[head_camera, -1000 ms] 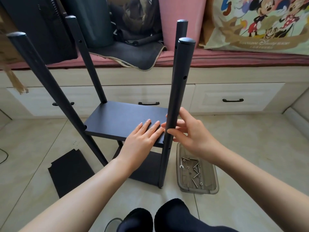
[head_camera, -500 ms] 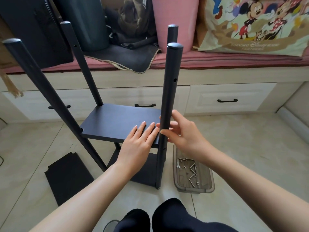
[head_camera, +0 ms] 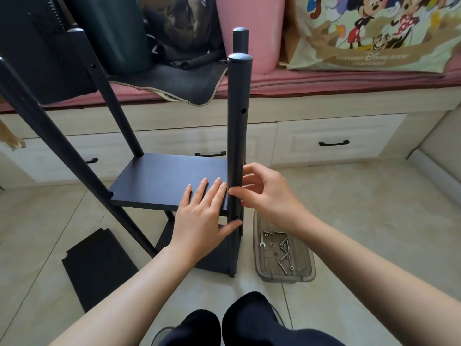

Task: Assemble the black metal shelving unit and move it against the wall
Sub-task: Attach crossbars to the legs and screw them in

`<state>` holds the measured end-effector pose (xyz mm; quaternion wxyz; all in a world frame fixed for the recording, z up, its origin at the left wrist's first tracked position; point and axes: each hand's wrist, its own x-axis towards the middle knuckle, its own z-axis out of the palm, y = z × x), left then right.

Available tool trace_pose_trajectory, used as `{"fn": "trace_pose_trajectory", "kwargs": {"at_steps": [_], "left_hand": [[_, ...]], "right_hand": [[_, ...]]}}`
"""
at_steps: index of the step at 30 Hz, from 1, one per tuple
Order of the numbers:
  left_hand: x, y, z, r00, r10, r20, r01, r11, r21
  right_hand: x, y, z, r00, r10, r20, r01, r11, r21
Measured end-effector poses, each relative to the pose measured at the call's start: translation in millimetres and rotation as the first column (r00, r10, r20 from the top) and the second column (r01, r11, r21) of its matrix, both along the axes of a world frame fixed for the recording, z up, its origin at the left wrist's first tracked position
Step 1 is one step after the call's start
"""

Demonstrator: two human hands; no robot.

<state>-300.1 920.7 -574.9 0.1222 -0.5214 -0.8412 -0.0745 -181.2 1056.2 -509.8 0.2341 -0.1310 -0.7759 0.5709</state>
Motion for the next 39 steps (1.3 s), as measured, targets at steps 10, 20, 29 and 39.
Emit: {"fn": "trace_pose_trajectory", "kwargs": {"at_steps": [10,20,29,39], "left_hand": [[2.1,9.8,-4.4,0.998,0.067,-0.011,-0.066,0.994,0.084],[2.5,11.9,-10.1,0.995,0.091,-0.037,-0.084,0.984,0.154],[1.9,15.2,-16.2,0.995,0.075,-0.069,-0.053,0.96,0.276],[2.4,17.2,-15.8,0.994,0.091,-0.067,-0.069,0.959,0.275]], "right_hand": [[16.4,27.2,-49.6,0.985,-0.157,0.078,0.161,0.986,-0.046],[43.5,77.0,-184.7,0.746,-0.235,0.623,0.328,0.944,-0.036],[-5.6,99.2,-261.0,0.552,-0.231,0.801,0.127,0.973,0.193],[-20.9,108.0,-305.0,0.471,-0.205,0.858,0.098,0.979,0.18]]}}
